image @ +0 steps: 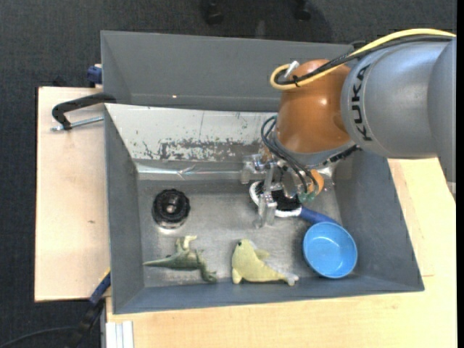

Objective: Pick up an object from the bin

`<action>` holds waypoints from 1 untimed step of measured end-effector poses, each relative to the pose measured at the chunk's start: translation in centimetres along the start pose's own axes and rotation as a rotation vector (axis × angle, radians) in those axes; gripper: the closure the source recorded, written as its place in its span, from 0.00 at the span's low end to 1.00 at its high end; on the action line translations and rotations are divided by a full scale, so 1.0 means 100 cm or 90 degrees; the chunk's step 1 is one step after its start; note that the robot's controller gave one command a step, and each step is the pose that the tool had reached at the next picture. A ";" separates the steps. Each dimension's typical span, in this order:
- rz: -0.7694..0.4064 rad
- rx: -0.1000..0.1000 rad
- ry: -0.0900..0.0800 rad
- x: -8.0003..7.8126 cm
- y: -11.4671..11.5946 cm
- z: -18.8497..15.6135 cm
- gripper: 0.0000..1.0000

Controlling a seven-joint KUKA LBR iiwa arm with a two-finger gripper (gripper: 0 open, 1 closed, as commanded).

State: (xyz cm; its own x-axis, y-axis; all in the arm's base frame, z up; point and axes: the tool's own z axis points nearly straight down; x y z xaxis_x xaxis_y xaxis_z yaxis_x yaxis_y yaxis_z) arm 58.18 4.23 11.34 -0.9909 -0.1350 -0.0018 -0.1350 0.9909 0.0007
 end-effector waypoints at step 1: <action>-0.036 0.000 -0.004 -0.017 -0.002 0.001 0.00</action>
Offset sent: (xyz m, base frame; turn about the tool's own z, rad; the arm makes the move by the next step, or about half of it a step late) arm 0.0149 -0.0007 -0.0023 -0.0561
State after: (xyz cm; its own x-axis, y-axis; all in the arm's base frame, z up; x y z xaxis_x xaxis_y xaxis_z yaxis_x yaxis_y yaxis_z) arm 59.84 4.29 11.23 -0.9817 -0.1901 -0.0075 -0.1901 0.9818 0.0002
